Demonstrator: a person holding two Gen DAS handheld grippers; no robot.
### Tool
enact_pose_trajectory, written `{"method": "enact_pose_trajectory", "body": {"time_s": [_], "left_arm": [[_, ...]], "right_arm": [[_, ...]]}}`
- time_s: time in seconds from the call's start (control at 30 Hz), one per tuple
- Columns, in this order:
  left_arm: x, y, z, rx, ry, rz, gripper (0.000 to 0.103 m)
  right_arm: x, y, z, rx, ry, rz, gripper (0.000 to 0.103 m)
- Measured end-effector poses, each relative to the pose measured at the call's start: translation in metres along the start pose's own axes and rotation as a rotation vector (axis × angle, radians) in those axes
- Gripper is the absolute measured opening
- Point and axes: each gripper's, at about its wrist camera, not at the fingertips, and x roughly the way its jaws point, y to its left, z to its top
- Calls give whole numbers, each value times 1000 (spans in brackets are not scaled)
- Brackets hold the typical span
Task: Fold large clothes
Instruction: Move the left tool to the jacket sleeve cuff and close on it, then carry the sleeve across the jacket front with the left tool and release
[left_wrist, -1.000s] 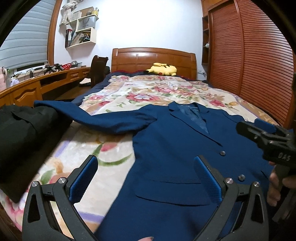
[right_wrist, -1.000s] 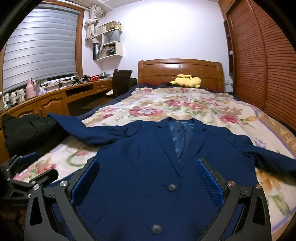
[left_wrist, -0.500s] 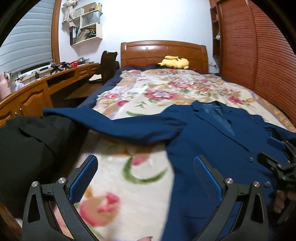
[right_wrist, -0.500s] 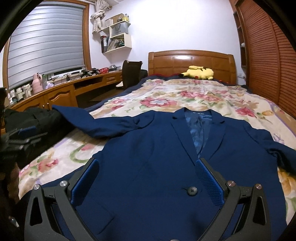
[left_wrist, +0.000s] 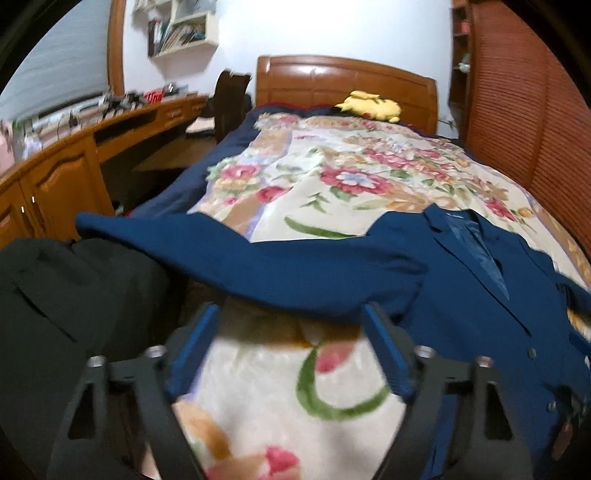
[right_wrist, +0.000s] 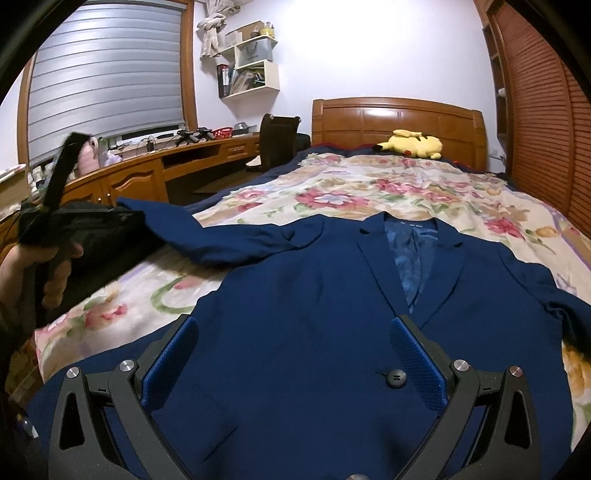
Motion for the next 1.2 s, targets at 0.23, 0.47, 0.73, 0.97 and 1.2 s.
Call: {"method": "enact_pose_trajectory", "body": {"time_s": [0.23,0.47,0.73,0.97,1.2], "left_arm": [[35,23,9,-91,72,19,62],[63,33,13,-137,141,127,60],[76,45,34,-138,137,220,38],[79,47,52,-112,133,241,3],[34,-23,62,56,24,123,2]], "right_arm": [[3,-3,-2,-1,15,23,103],[5,-2,-1,3,25,32,103],[1,-1,-1,-2,24,37,103],[-5,-15,-1,0,23,6,103],[-25,-30,-1,8,5,-40,103]]}}
